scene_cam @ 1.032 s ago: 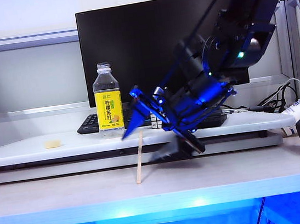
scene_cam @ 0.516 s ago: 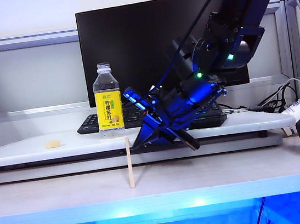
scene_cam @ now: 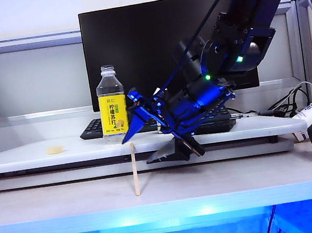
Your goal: Grab a stick from the table and stick it in a plastic bottle.
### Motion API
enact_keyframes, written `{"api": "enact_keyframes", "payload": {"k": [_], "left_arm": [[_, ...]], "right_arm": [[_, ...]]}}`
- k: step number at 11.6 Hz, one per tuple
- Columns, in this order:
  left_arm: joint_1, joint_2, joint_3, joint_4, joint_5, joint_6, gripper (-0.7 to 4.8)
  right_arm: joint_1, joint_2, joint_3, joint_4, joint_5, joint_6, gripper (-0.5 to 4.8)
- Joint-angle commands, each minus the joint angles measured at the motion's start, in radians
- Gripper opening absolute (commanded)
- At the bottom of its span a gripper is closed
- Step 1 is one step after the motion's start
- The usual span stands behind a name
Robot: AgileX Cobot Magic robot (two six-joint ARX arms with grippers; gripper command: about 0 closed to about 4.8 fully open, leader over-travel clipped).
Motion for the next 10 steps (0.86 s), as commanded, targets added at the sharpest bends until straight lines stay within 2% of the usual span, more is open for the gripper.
{"api": "enact_keyframes", "payload": {"k": [1, 6, 7, 8, 9, 10], "left_arm": [[0.0, 0.001, 0.001, -0.015, 0.01, -0.002, -0.05], [0.0, 0.001, 0.001, -0.015, 0.01, -0.002, -0.05], [0.0, 0.001, 0.001, -0.015, 0.01, -0.002, -0.05], [0.0, 0.001, 0.001, -0.015, 0.01, -0.002, -0.05], [0.0, 0.001, 0.001, -0.015, 0.01, -0.002, -0.05], [0.0, 0.001, 0.001, -0.015, 0.01, -0.002, -0.05]], "right_arm": [[0.005, -0.004, 0.003, 0.072, 0.011, 0.024, 3.11], [0.049, 0.032, 0.003, 0.078, 0.03, 0.061, 3.1], [0.051, 0.059, 0.003, 0.078, 0.029, 0.073, 2.25], [0.054, 0.061, 0.003, 0.084, 0.026, 0.072, 0.77], [0.054, 0.061, 0.003, 0.113, 0.026, 0.072, -0.02], [0.054, 0.06, 0.003, 0.122, 0.025, 0.072, -0.09]]}}
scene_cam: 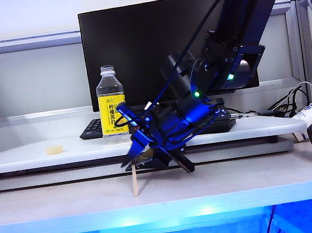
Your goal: Grab a stick from the table and stick it in a plastic bottle.
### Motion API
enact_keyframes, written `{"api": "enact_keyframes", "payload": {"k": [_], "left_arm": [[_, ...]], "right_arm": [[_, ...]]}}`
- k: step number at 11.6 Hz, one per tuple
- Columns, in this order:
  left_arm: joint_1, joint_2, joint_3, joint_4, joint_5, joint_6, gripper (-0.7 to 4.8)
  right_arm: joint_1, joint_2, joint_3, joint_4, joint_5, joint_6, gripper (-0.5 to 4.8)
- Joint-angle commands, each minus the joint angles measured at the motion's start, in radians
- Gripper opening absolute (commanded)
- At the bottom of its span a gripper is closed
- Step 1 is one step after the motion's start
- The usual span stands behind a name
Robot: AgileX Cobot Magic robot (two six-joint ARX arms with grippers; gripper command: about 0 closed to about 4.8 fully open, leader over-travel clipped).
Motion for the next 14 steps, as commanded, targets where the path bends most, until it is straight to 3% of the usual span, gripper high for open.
{"api": "enact_keyframes", "payload": {"k": [1, 4, 7, 10, 12, 14], "left_arm": [[0.0, 0.001, 0.001, -0.015, 0.01, -0.002, -0.05], [0.0, 0.001, 0.001, -0.015, 0.01, -0.002, -0.05], [0.0, 0.001, 0.001, -0.015, 0.011, -0.003, -0.05], [0.0, 0.001, 0.001, -0.015, 0.012, -0.003, -0.05], [0.0, 0.001, 0.001, -0.015, 0.013, -0.003, -0.05], [0.0, 0.001, 0.001, -0.015, 0.013, -0.003, -0.05]], "right_arm": [[0.002, -0.009, 0.002, 0.044, -0.008, -0.001, -0.09], [0.001, -0.05, 0.003, 0.087, -0.054, -0.018, -0.09], [-0.017, -0.26, 0.039, 0.216, -0.056, -0.051, -0.1], [-0.017, -0.264, 0.23, 0.07, -0.043, -0.175, -0.09], [-0.017, -0.264, 0.43, -0.163, 0.012, -0.415, -0.09], [-0.018, -0.262, 0.485, -0.182, 0.049, -0.475, -0.09]]}}
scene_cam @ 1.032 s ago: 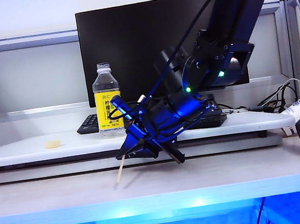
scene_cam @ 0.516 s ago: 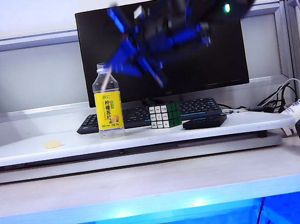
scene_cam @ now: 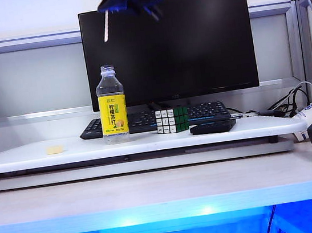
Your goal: Grab a stick from the table and stick it in a plastic bottle.
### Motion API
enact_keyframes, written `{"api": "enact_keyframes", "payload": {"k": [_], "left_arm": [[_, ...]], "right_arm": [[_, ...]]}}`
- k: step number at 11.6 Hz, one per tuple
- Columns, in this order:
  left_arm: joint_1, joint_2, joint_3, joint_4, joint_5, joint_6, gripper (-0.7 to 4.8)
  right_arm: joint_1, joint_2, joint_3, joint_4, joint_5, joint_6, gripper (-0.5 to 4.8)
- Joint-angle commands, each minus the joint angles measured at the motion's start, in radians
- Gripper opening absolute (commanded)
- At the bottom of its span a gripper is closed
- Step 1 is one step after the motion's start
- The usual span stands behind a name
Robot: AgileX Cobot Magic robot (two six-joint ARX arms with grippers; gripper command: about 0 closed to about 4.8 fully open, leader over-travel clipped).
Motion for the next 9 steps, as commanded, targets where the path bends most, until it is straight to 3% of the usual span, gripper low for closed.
{"api": "enact_keyframes", "payload": {"k": [1, 5, 9], "left_arm": [[0.0, 0.001, 0.001, -0.015, 0.012, -0.002, -0.05], [0.0, 0.001, 0.001, -0.015, 0.012, -0.002, -0.05], [0.0, 0.001, 0.001, -0.015, 0.01, -0.002, -0.05]], "right_arm": [[0.001, -0.001, 0.052, 0.001, 0.048, -0.074, -0.09], [0.002, 0.149, 0.28, -0.089, 0.053, -0.147, -0.09], [0.001, 0.236, 0.403, -0.133, 0.057, -0.171, -0.09]]}}
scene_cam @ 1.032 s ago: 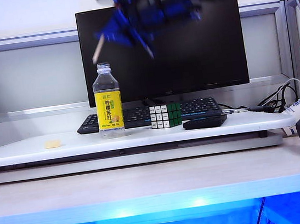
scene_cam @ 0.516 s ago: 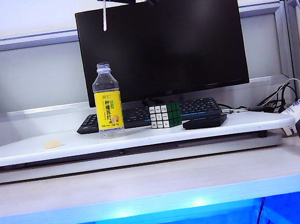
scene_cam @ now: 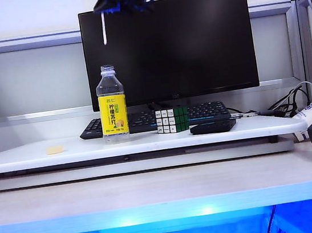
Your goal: Grab a stick from the table and stick it in a plastic bottle.
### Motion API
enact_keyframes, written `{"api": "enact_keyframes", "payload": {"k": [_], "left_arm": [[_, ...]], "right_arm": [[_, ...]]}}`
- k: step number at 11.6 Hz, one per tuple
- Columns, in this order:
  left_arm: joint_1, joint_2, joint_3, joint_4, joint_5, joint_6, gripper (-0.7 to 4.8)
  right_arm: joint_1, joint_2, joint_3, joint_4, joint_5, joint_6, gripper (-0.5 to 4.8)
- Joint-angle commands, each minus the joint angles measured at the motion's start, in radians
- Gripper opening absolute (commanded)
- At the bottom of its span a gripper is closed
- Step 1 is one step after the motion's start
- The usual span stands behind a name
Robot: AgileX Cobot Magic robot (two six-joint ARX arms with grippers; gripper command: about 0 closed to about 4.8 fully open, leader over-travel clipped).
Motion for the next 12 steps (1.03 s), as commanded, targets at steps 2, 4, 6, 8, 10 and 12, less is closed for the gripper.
{"api": "enact_keyframes", "payload": {"k": [2, 4, 6, 8, 10, 12], "left_arm": [[0.0, 0.001, 0.001, -0.015, 0.012, -0.002, -0.05], [0.0, 0.001, 0.001, -0.015, 0.014, -0.002, -0.05], [0.0, 0.001, 0.001, -0.015, 0.014, -0.002, -0.05], [0.0, 0.001, 0.001, -0.015, 0.013, -0.002, -0.05], [0.0, 0.001, 0.001, -0.015, 0.013, -0.002, -0.05], [0.0, 0.001, 0.001, -0.015, 0.013, -0.002, -0.05]], "right_arm": [[-0.002, 0.085, 0.112, 0.001, 0.034, -0.037, -0.09], [-0.013, 0.121, 0.148, 0.0, 0.043, -0.039, -0.09], [-0.019, 0.139, 0.155, 0.008, 0.046, -0.04, -0.09], [-0.018, 0.14, 0.155, 0.032, 0.046, -0.055, -0.09], [-0.018, 0.146, 0.155, 0.056, 0.046, -0.055, -0.09], [-0.018, 0.156, 0.155, 0.073, 0.047, -0.054, -0.09]]}}
